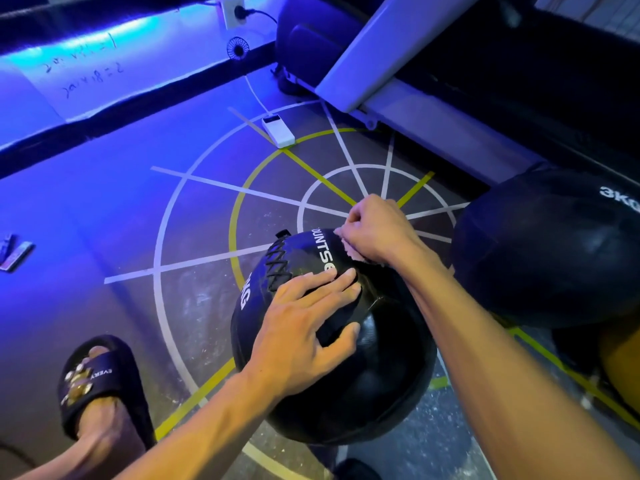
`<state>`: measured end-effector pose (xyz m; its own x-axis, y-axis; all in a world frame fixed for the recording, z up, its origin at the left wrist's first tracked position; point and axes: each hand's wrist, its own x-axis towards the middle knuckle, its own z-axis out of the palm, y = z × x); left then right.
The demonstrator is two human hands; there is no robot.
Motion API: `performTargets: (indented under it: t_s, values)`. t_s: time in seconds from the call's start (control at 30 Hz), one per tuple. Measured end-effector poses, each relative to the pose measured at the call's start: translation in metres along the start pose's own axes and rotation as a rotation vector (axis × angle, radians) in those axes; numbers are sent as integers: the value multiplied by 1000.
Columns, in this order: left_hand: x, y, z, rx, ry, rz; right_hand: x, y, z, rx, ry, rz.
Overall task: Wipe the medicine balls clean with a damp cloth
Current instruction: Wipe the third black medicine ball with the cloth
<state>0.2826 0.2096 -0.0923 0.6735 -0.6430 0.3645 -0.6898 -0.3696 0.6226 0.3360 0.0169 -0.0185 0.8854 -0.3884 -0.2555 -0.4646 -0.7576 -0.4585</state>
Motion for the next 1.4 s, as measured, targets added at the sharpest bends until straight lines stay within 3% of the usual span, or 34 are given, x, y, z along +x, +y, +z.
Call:
performTargets:
  t_s: [0.17, 0.33, 0.37, 0.43, 0.5, 0.57, 0.6, 0.67, 0.73, 0.8, 0.9, 1.03, 1.23, 1.3, 1.4]
  values:
    - [-3, -1, -2, -9, 15, -3, -20, 8, -19, 22, -131, -41]
    - [-5, 0, -1, 17, 15, 8, -51, 30, -47, 9, -461, 5]
    - [-5, 1, -1, 19, 10, 11, -49, 36, -54, -31, -445, 39]
    - [-7, 4, 1, 19, 0, 13, -42, 43, -61, -97, -188, 104]
    - [-9, 6, 1, 20, -3, 20, -37, 37, -51, 72, 38, 51]
    - [-11, 7, 0, 7, -12, 20, -39, 24, -26, 232, -44, -104]
    - [-11, 8, -2, -2, -24, 14, -39, 24, -12, 194, -56, -174]
    - [-13, 12, -5, -23, -57, 7, -36, 36, 6, 58, 64, -217]
    - [-16, 17, -12, -76, -83, 9, -33, 52, 7, 34, 171, -124]
    - [-21, 17, -22, -99, -46, -11, -38, 64, 8, 27, 172, -40]
    - [-35, 9, -34, -120, 117, -250, -50, 69, 6, -24, 151, -45]
    - [-59, 14, -32, -206, 145, -407, -55, 43, -12, 7, 52, -94]
    - [-62, 12, -27, -212, 146, -386, -93, -37, 37, -370, -43, -573]
    - [-64, 5, -30, -229, 161, -391, -108, -29, 35, -295, -44, -533]
    - [-63, -4, -36, -255, 150, -419, -103, 17, 22, -174, 99, -297]
